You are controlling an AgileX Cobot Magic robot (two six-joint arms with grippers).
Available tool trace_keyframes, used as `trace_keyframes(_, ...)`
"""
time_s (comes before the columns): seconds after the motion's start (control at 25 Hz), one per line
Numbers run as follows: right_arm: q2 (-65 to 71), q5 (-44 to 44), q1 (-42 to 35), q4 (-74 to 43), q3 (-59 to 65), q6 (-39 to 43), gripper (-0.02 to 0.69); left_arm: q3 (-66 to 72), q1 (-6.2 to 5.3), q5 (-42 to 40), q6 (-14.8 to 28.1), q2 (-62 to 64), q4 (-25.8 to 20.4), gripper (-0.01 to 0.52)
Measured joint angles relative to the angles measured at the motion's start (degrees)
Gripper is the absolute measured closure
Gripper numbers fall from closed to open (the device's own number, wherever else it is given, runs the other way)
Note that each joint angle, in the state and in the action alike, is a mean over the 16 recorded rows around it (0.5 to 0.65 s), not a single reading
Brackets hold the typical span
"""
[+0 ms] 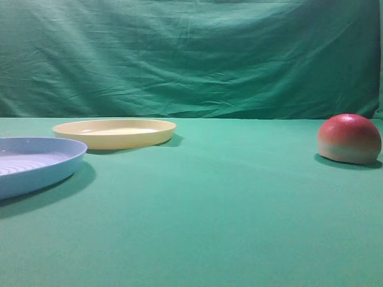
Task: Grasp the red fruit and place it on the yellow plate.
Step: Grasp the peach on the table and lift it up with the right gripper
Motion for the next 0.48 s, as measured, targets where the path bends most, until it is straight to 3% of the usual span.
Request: trace_keyframes(0.48, 0.00, 0.00, 0.00, 0.00, 0.00, 0.00, 0.665, 0.00, 0.00, 0.00, 0.00, 0.00, 0.00, 0.514)
